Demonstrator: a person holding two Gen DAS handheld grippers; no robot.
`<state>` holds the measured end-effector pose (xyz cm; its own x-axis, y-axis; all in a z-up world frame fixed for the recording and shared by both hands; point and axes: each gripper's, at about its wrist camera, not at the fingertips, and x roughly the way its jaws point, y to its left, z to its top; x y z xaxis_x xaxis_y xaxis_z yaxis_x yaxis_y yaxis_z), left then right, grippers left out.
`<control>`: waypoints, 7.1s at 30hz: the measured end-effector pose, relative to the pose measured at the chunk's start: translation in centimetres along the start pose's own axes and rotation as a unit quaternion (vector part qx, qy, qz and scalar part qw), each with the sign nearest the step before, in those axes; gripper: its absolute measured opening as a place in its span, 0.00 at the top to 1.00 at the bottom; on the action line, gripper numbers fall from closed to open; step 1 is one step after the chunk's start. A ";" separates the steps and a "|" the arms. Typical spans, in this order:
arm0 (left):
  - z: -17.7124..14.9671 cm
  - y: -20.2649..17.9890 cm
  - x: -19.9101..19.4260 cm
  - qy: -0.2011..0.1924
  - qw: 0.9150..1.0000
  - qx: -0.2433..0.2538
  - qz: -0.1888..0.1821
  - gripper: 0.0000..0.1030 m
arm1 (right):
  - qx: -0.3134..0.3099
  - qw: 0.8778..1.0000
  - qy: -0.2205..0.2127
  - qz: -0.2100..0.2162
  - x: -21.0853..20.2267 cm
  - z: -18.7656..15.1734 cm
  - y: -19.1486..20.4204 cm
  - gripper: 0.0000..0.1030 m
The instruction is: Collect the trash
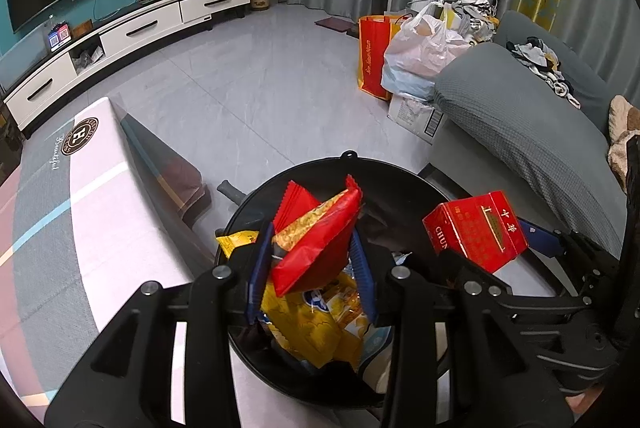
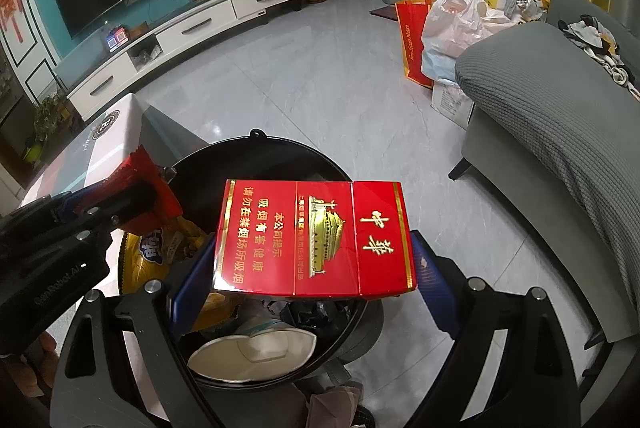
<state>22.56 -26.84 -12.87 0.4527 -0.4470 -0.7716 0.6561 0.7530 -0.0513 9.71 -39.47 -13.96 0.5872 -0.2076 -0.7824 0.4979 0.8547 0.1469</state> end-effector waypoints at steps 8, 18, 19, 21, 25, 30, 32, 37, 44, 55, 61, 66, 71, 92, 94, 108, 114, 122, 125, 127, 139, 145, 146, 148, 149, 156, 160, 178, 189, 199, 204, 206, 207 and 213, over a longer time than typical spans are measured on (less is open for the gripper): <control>-0.1 -0.1 0.2 0.006 1.000 0.000 0.001 0.61 | -0.003 1.000 0.007 0.000 0.4 -0.1 0.0 0.14; -0.2 0.1 -0.1 0.007 1.000 -0.006 0.000 0.60 | -0.014 1.000 0.014 -0.005 0.5 -0.2 0.5 0.13; -0.3 0.2 -0.1 0.007 1.000 -0.006 0.000 0.60 | -0.015 1.000 0.014 -0.005 0.5 -0.2 0.6 0.13; -0.3 0.2 -0.2 0.008 1.000 -0.006 0.001 0.60 | -0.016 1.000 0.014 -0.005 0.5 -0.2 0.6 0.13; -0.3 0.2 -0.1 0.008 1.000 -0.006 0.001 0.60 | -0.019 1.000 0.015 -0.005 0.6 -0.2 0.7 0.13; -0.4 0.2 -0.2 0.009 1.000 -0.006 0.001 0.60 | -0.020 1.000 0.017 -0.006 0.6 -0.3 0.8 0.13; -0.4 0.3 -0.3 0.009 1.000 -0.005 0.001 0.60 | -0.022 1.000 0.019 -0.006 0.7 -0.3 0.9 0.13; -0.4 0.3 -0.4 0.009 1.000 -0.004 0.002 0.60 | -0.022 1.000 0.020 -0.006 0.7 -0.4 0.9 0.13; -0.4 0.3 -0.5 0.010 1.000 -0.003 0.004 0.60 | -0.023 0.999 0.022 -0.005 0.6 -0.4 1.0 0.13; -0.2 0.3 -0.6 0.009 1.000 -0.005 0.006 0.55 | -0.024 0.999 0.030 -0.006 0.8 -0.3 1.0 0.13; -0.1 0.3 -0.7 0.008 1.000 -0.009 0.005 0.50 | -0.026 0.999 0.033 -0.005 0.8 -0.3 1.1 0.13; 0.0 0.4 -0.9 0.005 1.000 -0.013 0.005 0.43 | -0.024 0.999 0.036 0.001 1.0 -0.3 1.2 0.13; -0.1 0.6 -1.2 0.003 1.000 -0.017 0.006 0.41 | -0.022 0.999 0.035 0.017 1.0 -0.2 1.2 0.10; -0.2 1.5 -2.2 -0.006 0.999 -0.020 0.026 0.29 | -0.025 0.999 0.024 0.028 0.2 -0.2 1.6 0.07; -0.2 1.7 -2.4 -0.006 0.999 -0.023 0.029 0.25 | -0.025 0.999 0.024 0.028 0.2 -0.2 1.6 0.07; -0.9 2.7 -3.4 -0.003 0.998 -0.038 0.053 0.08 | -0.022 0.999 0.014 0.026 -1.1 -0.3 1.3 0.05; -1.1 2.9 -3.9 -0.003 0.997 -0.042 0.059 0.06 | -0.021 0.999 0.012 0.027 -1.5 -0.3 1.3 0.05; -1.4 2.7 -4.5 -0.004 0.997 -0.035 0.074 0.03 | -0.017 0.999 0.008 0.027 -2.2 -0.2 0.9 0.05; -1.5 2.7 -4.8 -0.006 0.996 -0.035 0.080 0.03 | -0.014 1.000 0.005 0.026 -2.4 -0.2 0.7 0.04; -1.6 2.6 -5.1 -0.007 0.996 -0.034 0.083 0.03 | -0.011 1.000 0.002 0.026 -2.7 -0.2 0.5 0.04; -2.7 2.9 -5.9 0.011 0.993 -0.044 0.109 0.03 | -0.003 1.000 -0.010 0.025 -4.0 -0.2 0.0 0.03; -3.0 2.4 -7.3 0.009 0.993 -0.038 0.112 0.03 | 0.007 0.999 -0.012 0.029 -4.7 -0.3 0.0 0.03; -3.0 2.4 -7.6 0.007 0.993 -0.038 0.112 0.03 | 0.008 0.999 -0.013 0.030 -5.0 -0.3 0.0 0.03; -3.0 2.2 -8.5 0.003 0.993 -0.039 0.114 0.03 | 0.010 0.999 -0.016 0.031 -5.5 -0.2 0.0 0.03; -3.1 2.2 -8.9 0.001 0.993 -0.041 0.113 0.03 | 0.010 0.999 -0.018 0.032 -5.7 -0.2 0.0 0.03; -3.7 1.3 -11.5 -0.002 0.993 -0.035 0.111 0.03 | 0.009 0.999 -0.023 0.037 -7.8 -0.2 0.6 0.03; -4.2 1.3 -13.4 -0.006 0.993 -0.045 0.110 0.03 | 0.004 0.999 -0.028 0.033 -9.4 -0.2 1.2 0.03; -6.2 0.9 -20.5 -0.026 0.986 -0.073 0.147 0.03 | -0.007 0.998 -0.054 0.009 -17.0 -3.0 1.9 0.03; -7.3 0.1 -26.1 -0.061 0.982 -0.088 0.153 0.03 | -0.042 0.995 -0.086 -0.014 -22.0 -4.8 3.9 0.03; -7.7 -0.6 -29.4 -0.076 0.982 -0.086 0.147 0.03 | -0.053 0.993 -0.103 -0.024 -24.5 -5.2 4.6 0.03; -7.7 -0.7 -30.4 -0.081 0.982 -0.088 0.146 0.03 | -0.058 0.991 -0.117 -0.025 -25.9 -5.1 5.1 0.03; -7.7 -0.8 -30.5 -0.081 0.981 -0.089 0.151 0.03 | -0.061 0.991 -0.120 -0.026 -26.2 -5.1 5.2 0.03; -7.7 -0.7 -30.5 -0.079 0.981 -0.089 0.154 0.03 | -0.063 0.991 -0.119 -0.026 -26.2 -5.2 5.3 0.03; -8.1 -0.6 -29.6 -0.065 0.980 -0.093 0.163 0.03 | -0.073 0.991 -0.107 -0.020 -25.6 -5.4 5.8 0.03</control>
<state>3.90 -10.14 4.85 0.7009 -0.2175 -0.6793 0.3482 0.9355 0.0597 -5.90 -26.66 3.67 0.6992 -0.3249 -0.6368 0.4345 0.9005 0.0177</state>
